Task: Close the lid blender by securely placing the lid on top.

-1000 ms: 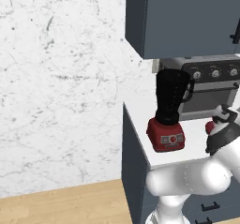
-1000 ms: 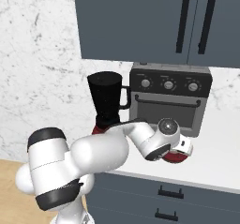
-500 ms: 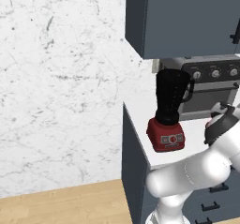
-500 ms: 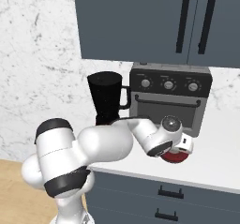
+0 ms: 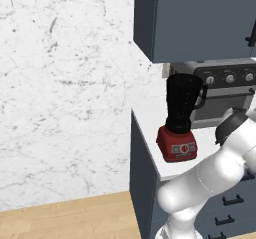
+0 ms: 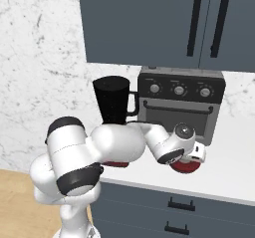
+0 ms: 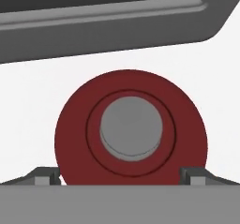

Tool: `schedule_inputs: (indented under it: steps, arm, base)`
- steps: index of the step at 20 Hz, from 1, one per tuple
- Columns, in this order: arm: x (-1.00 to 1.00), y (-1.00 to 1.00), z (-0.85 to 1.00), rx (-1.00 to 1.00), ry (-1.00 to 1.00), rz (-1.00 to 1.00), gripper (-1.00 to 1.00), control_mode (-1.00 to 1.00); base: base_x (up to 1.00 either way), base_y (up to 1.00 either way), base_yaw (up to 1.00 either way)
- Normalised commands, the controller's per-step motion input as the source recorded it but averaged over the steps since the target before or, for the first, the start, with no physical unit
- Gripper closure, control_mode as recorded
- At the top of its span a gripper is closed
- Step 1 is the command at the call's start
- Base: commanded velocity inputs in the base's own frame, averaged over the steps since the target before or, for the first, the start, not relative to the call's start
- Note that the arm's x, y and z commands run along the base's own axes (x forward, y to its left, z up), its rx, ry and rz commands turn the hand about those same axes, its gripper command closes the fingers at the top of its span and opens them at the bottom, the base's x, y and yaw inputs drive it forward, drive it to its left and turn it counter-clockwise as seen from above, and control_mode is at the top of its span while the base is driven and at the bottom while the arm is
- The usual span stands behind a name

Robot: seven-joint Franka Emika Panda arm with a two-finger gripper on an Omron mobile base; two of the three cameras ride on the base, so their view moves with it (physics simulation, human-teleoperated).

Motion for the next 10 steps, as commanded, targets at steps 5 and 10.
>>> schedule_inputs:
  steps: [5, 10]
  arm:
    - [0.13, -0.10, -0.14, 0.00, 0.05, 0.05, -1.00, -1.00]
    - [0.14, -0.14, -0.12, 0.00, 0.05, 0.05, -1.00, -1.00]
  base:
    - [0.00, 0.00, 0.00]
    - [0.00, 0.00, 0.00]
